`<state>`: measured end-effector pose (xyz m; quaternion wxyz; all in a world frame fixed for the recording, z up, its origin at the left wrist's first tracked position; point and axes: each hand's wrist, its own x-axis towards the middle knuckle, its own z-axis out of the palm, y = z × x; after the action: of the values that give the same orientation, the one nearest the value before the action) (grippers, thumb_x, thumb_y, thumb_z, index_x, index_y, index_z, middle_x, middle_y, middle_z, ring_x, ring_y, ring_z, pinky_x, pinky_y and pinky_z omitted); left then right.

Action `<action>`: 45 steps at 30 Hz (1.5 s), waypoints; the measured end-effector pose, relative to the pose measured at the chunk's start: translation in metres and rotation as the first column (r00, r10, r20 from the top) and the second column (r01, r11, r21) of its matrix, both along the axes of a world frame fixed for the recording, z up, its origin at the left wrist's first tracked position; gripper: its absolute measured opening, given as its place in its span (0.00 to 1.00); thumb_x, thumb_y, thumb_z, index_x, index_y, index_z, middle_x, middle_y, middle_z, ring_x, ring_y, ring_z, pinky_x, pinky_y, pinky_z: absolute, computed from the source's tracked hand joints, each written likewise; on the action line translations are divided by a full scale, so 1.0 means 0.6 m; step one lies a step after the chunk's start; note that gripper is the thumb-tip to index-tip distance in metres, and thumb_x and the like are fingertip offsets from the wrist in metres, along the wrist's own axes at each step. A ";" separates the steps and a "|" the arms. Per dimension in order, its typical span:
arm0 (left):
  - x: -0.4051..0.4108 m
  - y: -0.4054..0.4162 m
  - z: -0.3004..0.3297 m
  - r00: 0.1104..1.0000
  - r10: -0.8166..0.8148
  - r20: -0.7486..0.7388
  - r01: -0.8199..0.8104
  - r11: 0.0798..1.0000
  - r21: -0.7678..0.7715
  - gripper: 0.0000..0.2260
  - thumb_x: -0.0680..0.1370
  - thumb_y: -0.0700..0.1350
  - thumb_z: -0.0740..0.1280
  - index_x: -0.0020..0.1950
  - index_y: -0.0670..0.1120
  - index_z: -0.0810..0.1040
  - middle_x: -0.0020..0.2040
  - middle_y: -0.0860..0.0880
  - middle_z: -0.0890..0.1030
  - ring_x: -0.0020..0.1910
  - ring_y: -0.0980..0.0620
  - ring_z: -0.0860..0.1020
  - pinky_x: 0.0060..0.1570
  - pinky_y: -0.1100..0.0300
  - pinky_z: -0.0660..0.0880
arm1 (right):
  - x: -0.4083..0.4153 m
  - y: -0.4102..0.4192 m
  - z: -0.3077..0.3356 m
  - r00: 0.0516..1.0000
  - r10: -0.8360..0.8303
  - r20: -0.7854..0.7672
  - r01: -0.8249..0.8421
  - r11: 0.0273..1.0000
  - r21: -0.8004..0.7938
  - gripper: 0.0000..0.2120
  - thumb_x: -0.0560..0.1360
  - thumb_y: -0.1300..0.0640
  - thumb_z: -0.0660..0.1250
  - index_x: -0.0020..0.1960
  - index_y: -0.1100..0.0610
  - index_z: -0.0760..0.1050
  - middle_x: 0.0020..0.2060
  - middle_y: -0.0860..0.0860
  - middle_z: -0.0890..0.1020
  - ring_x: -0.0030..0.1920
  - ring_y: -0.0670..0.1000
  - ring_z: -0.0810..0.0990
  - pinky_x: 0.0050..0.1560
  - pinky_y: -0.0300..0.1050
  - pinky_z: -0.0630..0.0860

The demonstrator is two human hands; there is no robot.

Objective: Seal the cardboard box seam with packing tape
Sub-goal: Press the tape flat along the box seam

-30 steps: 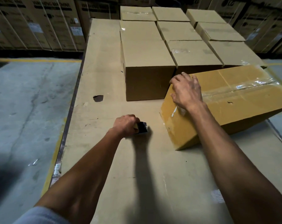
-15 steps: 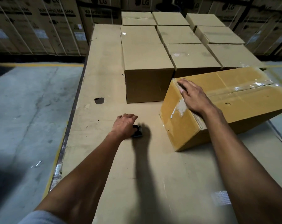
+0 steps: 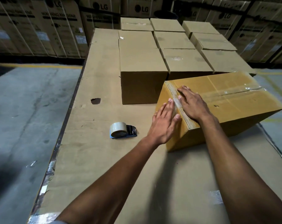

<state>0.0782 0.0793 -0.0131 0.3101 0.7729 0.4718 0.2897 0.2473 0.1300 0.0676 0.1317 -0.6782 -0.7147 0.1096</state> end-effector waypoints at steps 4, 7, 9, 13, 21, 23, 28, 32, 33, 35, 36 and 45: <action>0.049 -0.014 -0.006 0.994 0.065 0.083 -0.057 0.994 -0.097 0.34 0.88 0.66 0.45 0.90 0.55 0.35 0.90 0.56 0.37 0.89 0.53 0.38 0.86 0.38 0.42 | -0.001 0.003 -0.006 0.995 -0.076 0.057 0.075 0.997 0.019 0.29 0.86 0.41 0.54 0.84 0.49 0.59 0.86 0.51 0.58 0.85 0.53 0.54 0.83 0.65 0.50; 0.067 -0.025 -0.016 0.981 0.124 0.152 -0.089 0.972 -0.215 0.35 0.87 0.69 0.43 0.89 0.58 0.34 0.90 0.59 0.36 0.89 0.52 0.37 0.84 0.33 0.41 | 0.002 0.003 -0.013 0.996 -0.061 0.064 0.060 0.998 0.005 0.29 0.86 0.40 0.52 0.85 0.49 0.58 0.86 0.51 0.57 0.86 0.53 0.53 0.83 0.66 0.50; 0.071 -0.029 -0.019 0.977 0.146 0.157 -0.100 0.958 -0.270 0.36 0.85 0.71 0.42 0.89 0.59 0.33 0.90 0.60 0.36 0.89 0.52 0.37 0.82 0.30 0.41 | 0.001 0.004 -0.015 0.995 -0.062 0.082 0.061 0.998 0.017 0.29 0.86 0.39 0.51 0.85 0.48 0.59 0.86 0.51 0.58 0.85 0.53 0.54 0.83 0.66 0.49; 0.069 -0.030 -0.014 0.981 0.159 0.114 -0.109 0.929 -0.353 0.40 0.84 0.74 0.41 0.90 0.55 0.35 0.90 0.57 0.38 0.89 0.51 0.37 0.82 0.28 0.40 | -0.002 0.002 -0.013 0.990 -0.119 0.081 0.115 0.992 0.057 0.27 0.86 0.40 0.52 0.83 0.47 0.62 0.84 0.52 0.61 0.85 0.55 0.58 0.82 0.67 0.49; 0.076 -0.021 0.025 0.960 0.237 0.153 -0.211 0.963 -0.166 0.35 0.88 0.63 0.49 0.90 0.56 0.37 0.90 0.58 0.39 0.90 0.53 0.41 0.82 0.29 0.45 | 0.020 -0.040 0.005 0.977 0.154 -0.145 -0.133 0.981 0.144 0.20 0.86 0.51 0.60 0.76 0.48 0.75 0.72 0.50 0.80 0.71 0.52 0.80 0.70 0.57 0.79; 0.092 -0.020 0.027 0.949 0.261 0.177 -0.225 0.954 -0.200 0.33 0.87 0.61 0.48 0.90 0.58 0.39 0.90 0.60 0.40 0.90 0.53 0.42 0.82 0.27 0.45 | 0.034 -0.048 -0.001 0.978 0.208 -0.036 -0.204 0.975 0.085 0.22 0.86 0.49 0.58 0.79 0.47 0.72 0.76 0.47 0.76 0.78 0.50 0.72 0.78 0.59 0.69; 0.103 -0.017 -0.003 0.929 0.334 0.159 -0.278 0.914 -0.296 0.34 0.84 0.70 0.44 0.90 0.63 0.44 0.90 0.64 0.43 0.90 0.50 0.46 0.79 0.25 0.48 | 0.040 -0.048 -0.012 0.977 0.176 0.123 -0.181 0.983 0.031 0.25 0.87 0.44 0.52 0.84 0.45 0.62 0.82 0.43 0.65 0.84 0.49 0.59 0.84 0.61 0.53; 0.098 -0.016 0.006 0.935 0.345 0.079 -0.304 0.898 -0.319 0.40 0.80 0.73 0.41 0.91 0.58 0.46 0.91 0.60 0.47 0.90 0.50 0.46 0.80 0.27 0.48 | 0.033 -0.045 -0.013 0.974 0.146 0.172 -0.149 0.989 0.000 0.28 0.87 0.44 0.50 0.86 0.49 0.54 0.84 0.46 0.59 0.85 0.52 0.54 0.84 0.62 0.49; 0.096 -0.017 0.011 0.935 0.349 0.055 -0.313 0.891 -0.328 0.42 0.79 0.72 0.42 0.91 0.57 0.46 0.91 0.59 0.48 0.90 0.50 0.46 0.80 0.27 0.48 | 0.033 -0.046 -0.013 0.975 0.136 0.174 -0.137 0.991 -0.004 0.28 0.87 0.44 0.49 0.86 0.50 0.53 0.85 0.47 0.57 0.85 0.52 0.53 0.85 0.61 0.49; 0.095 -0.021 0.023 0.933 0.359 0.034 -0.332 0.892 -0.308 0.43 0.79 0.71 0.42 0.91 0.54 0.44 0.91 0.57 0.47 0.90 0.49 0.44 0.81 0.26 0.48 | 0.036 -0.049 -0.011 0.976 0.145 0.161 -0.147 0.989 -0.003 0.29 0.87 0.45 0.48 0.86 0.50 0.51 0.85 0.47 0.55 0.86 0.51 0.52 0.85 0.60 0.48; 0.096 -0.024 0.027 0.930 0.365 0.037 -0.343 0.901 -0.266 0.42 0.79 0.70 0.42 0.91 0.55 0.43 0.91 0.57 0.45 0.90 0.48 0.43 0.81 0.26 0.48 | 0.038 -0.051 -0.009 0.974 0.172 0.146 -0.173 0.985 -0.002 0.28 0.88 0.45 0.47 0.86 0.49 0.51 0.85 0.46 0.55 0.86 0.50 0.51 0.85 0.59 0.47; 0.101 -0.022 0.026 0.914 0.389 0.111 -0.371 0.916 -0.155 0.38 0.80 0.66 0.46 0.91 0.57 0.50 0.91 0.59 0.53 0.88 0.50 0.53 0.77 0.31 0.55 | 0.037 -0.049 -0.012 0.969 0.214 0.121 -0.211 0.977 -0.039 0.28 0.86 0.45 0.42 0.86 0.47 0.53 0.84 0.43 0.57 0.86 0.50 0.50 0.84 0.63 0.44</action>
<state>0.1386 0.0664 0.0025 0.3300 0.6220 0.6084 0.3663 0.2693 0.1007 0.0605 0.0656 -0.6048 -0.7886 0.0897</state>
